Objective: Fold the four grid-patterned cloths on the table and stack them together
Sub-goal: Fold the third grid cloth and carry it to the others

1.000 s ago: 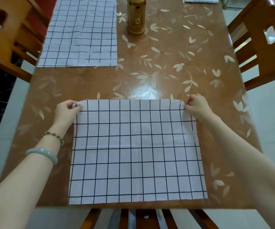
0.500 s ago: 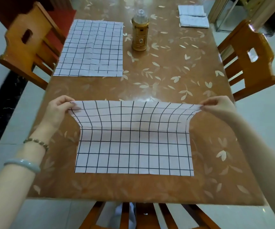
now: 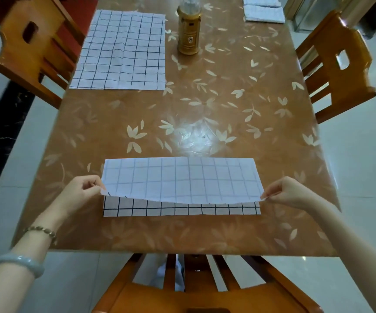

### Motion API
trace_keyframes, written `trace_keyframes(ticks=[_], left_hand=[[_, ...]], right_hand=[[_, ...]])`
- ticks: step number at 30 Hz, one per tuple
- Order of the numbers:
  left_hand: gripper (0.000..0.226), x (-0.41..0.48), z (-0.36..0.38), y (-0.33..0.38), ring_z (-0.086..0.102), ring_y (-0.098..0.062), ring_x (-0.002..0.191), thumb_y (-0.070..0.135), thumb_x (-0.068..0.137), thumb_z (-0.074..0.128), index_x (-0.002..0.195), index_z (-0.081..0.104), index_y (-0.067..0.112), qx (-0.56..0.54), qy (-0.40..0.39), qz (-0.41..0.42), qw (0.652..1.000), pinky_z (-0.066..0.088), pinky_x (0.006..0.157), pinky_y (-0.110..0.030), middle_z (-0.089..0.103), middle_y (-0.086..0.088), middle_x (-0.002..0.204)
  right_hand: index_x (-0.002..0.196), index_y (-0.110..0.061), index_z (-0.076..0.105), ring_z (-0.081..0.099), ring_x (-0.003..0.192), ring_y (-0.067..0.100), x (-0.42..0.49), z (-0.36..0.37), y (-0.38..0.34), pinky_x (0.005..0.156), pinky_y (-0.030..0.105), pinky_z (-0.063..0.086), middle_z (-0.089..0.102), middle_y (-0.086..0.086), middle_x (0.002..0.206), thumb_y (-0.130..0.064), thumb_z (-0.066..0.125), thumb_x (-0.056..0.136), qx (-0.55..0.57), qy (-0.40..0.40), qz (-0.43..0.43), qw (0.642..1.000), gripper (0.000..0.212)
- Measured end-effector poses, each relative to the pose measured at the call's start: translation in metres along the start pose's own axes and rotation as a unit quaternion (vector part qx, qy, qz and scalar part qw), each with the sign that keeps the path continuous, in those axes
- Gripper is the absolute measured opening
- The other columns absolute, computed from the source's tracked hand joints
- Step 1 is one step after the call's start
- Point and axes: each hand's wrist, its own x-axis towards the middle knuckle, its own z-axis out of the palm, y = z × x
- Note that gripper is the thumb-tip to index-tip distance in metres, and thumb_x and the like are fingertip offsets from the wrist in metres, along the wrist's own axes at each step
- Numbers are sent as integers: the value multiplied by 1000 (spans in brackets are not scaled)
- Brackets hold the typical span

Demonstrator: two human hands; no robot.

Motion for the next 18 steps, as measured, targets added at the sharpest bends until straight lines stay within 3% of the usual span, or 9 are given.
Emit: trace_keyframes(ticks=[2,4,9,12,14,16,18], left_hand=[[9,-2,6,-9,54,-25,68,26,67,62,66,66,19,30,-24,-29,999,37,70,-34,67,-20,79],[11,-6,10,-9,62,-23,79,20,76,61,69,67,25,59,-39,-40,997,44,76,-36,70,-6,82],[26,-14,19,16,52,-14,102,32,78,41,91,62,26,107,-50,12,993,39,84,-31,60,7,103],[38,-5,57,32,47,-15,122,40,91,41,118,59,19,207,-7,116,971,33,100,-27,58,4,123],[57,7,94,44,38,-17,135,47,95,29,138,47,14,267,-4,162,950,22,111,-30,47,-1,143],[69,22,128,57,21,-18,145,50,93,14,150,27,12,331,-17,196,923,7,117,-30,25,-2,157],[71,39,152,63,7,-17,148,50,93,7,152,14,11,375,-24,212,902,-3,119,-33,12,-3,160]], right_hand=[[71,-31,76,65,84,5,-1,11,2,86,35,51,71,-15,74,-16,70,75,-16,-6,7,1000,17],[75,-27,76,66,88,9,-1,18,1,84,29,51,72,-12,81,-9,65,78,-3,-7,10,1000,22],[99,-16,71,62,95,11,3,22,-11,92,29,49,67,-6,93,-1,54,83,40,54,-11,998,28],[107,-15,69,58,96,9,12,37,-39,88,24,43,65,-6,101,1,48,85,64,134,-60,987,34],[115,-11,65,53,107,12,22,61,-66,92,22,37,61,-1,115,0,48,87,71,163,-98,979,34],[122,-7,60,47,122,21,35,90,-91,102,26,33,56,7,128,-1,48,88,56,169,-146,973,36],[124,-2,58,48,124,31,49,117,-110,104,38,37,56,15,131,-4,47,87,11,182,-196,964,39]])
